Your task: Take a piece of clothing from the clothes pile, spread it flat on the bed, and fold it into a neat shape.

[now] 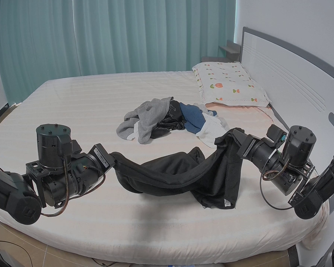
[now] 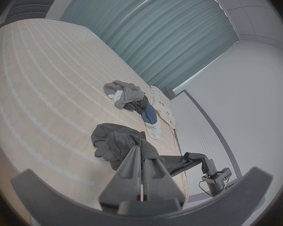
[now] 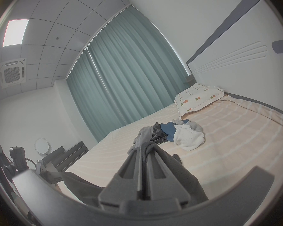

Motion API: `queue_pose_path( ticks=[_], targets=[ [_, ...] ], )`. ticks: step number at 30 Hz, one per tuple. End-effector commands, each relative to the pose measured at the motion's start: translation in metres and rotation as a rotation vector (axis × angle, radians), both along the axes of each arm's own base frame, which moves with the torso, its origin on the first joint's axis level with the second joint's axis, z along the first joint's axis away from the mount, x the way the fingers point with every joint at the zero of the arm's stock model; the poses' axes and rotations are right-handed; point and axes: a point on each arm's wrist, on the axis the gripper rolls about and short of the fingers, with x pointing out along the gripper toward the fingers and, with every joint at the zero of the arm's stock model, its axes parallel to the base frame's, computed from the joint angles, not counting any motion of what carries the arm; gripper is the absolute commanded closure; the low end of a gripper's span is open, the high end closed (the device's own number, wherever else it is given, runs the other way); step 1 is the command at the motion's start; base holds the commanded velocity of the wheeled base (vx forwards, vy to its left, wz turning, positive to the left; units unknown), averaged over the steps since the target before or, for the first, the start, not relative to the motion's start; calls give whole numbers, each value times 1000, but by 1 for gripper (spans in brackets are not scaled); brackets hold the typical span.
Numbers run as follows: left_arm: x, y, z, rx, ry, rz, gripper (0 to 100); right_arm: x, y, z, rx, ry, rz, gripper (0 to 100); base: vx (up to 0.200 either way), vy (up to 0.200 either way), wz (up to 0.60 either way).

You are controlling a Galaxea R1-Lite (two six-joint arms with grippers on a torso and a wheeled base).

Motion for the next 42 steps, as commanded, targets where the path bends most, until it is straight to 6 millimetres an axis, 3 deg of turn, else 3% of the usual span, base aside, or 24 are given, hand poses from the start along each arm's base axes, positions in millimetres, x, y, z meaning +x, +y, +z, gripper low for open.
queue_pose_path(
  ticks=[1,18,42],
  targets=[
    [1,0,-3,8,8,3,100,-1,0,2,4,-4,2,100,0,0,0],
    [0,0,0,4,-5,8,100,-2,0,0,1,3,4,100,0,0,0],
    [-3,2,6,-1,-18,5,100,0,2,2,12,-11,5,100,0,200,0]
  ],
)
